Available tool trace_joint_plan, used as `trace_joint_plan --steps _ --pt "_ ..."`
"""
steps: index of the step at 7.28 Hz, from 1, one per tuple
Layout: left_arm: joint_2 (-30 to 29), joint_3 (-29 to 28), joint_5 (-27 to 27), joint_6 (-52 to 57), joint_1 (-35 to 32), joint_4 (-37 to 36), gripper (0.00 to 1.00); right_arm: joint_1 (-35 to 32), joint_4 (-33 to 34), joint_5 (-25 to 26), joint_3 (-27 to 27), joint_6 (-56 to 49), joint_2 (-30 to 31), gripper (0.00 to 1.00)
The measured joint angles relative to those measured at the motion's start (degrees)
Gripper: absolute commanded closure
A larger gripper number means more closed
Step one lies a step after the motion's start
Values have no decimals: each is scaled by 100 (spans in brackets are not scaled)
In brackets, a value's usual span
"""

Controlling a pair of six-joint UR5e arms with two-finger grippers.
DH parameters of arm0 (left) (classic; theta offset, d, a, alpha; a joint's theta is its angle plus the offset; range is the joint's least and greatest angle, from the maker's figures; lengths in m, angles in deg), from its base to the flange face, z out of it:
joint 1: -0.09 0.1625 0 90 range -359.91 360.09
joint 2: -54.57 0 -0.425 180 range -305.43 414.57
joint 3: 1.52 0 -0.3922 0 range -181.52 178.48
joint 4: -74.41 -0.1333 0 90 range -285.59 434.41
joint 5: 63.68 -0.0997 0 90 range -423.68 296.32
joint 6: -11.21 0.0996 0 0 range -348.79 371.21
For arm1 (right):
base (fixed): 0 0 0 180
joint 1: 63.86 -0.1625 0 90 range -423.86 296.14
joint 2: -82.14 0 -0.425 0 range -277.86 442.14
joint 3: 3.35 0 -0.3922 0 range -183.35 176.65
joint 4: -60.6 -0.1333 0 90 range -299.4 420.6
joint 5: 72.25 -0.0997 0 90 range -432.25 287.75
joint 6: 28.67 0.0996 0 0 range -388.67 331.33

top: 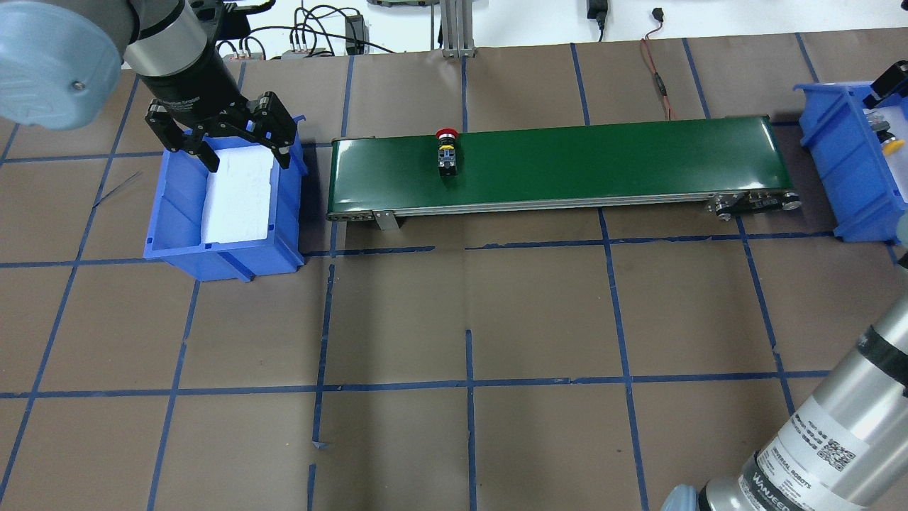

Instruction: Transport two buttons from left to right

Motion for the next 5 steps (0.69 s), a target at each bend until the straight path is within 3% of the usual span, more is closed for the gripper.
trace_joint_plan --steps 5 --pt "-6 0 9 24 7 0 0 -237 -576 -33 4 -2 636 22"
